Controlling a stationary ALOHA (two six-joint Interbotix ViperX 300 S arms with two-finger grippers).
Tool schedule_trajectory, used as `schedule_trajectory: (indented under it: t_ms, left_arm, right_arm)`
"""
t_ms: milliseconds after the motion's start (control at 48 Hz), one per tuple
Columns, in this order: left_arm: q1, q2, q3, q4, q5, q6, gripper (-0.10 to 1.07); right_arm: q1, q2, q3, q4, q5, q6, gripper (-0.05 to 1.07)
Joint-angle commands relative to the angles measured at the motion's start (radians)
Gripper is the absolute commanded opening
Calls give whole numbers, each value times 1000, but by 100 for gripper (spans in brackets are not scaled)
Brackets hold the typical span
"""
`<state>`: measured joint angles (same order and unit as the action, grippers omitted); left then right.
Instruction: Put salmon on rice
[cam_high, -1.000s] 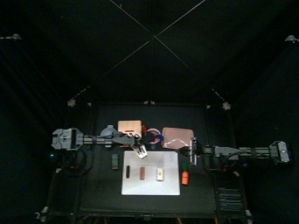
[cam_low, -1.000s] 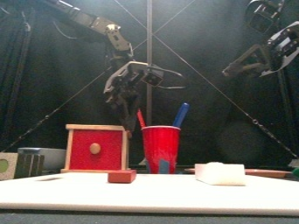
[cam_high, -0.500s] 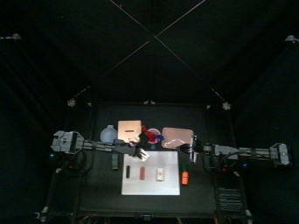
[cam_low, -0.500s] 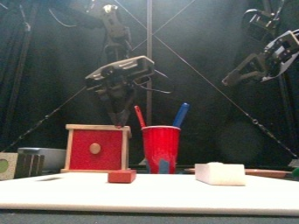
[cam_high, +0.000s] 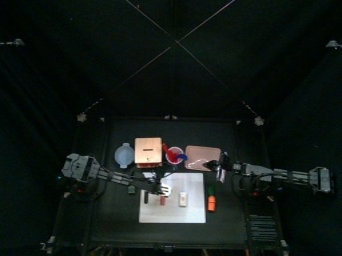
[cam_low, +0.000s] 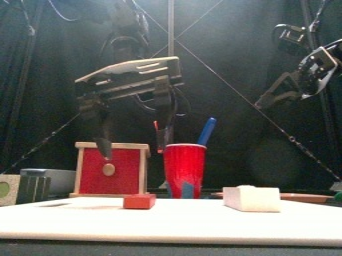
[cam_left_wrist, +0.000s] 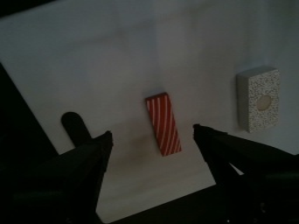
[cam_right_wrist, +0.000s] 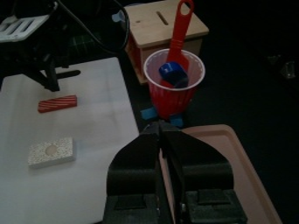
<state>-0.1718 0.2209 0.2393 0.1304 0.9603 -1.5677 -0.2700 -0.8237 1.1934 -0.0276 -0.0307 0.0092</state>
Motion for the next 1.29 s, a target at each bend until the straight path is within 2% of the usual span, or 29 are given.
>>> schedule_trajectory:
  t_ms: [0,229,562,1271]
  left_arm:
    - [-11,12,-21,8,-8,-41,103]
    - [-37,77,-66,17,-12,-110,103]
    - [-55,126,-87,14,-11,-133,101]
    - [-57,166,-94,-12,-12,-132,71]
  right_arm:
    - [-8,5,-8,3,-2,2,2]
    - [-8,5,6,26,0,3,2]
    - [-8,-11,5,18,18,0,2]
    - [-8,-12,15,17,44,0,2]
